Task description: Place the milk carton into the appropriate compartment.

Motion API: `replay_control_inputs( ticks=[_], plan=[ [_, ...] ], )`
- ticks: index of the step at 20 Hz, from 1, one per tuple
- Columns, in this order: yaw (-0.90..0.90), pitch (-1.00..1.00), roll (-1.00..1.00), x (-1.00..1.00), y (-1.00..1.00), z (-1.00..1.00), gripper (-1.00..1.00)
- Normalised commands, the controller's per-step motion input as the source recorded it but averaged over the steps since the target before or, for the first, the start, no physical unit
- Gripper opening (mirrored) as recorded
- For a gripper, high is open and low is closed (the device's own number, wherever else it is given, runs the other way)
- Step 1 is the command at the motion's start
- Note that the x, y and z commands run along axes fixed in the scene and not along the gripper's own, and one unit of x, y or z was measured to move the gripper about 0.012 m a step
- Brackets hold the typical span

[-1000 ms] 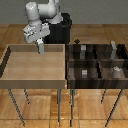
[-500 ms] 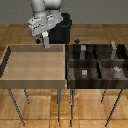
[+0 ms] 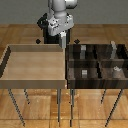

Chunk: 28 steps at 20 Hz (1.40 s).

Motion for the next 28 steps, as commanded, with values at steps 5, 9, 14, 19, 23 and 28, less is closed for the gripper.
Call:
replay_control_inputs(
  ticks=[5,9,14,19,23,28],
  plan=[
    [0.0,0.0,0.0,0.0,1.0,0.0,-1.0],
    [0.0,0.0,0.0,-0.08,0.5,0.0,-1.0],
    [0.0,0.0,0.0,-0.8,0.0,0.0,-1.0],
    [0.0,0.0,0.0,0.0,0.0,-0.6,-1.0],
    [0.0,0.0,0.0,0.0,0.0,-1.0,-1.0],
    [0.0,0.0,0.0,0.0,0.0,0.0,1.0]
  ],
)
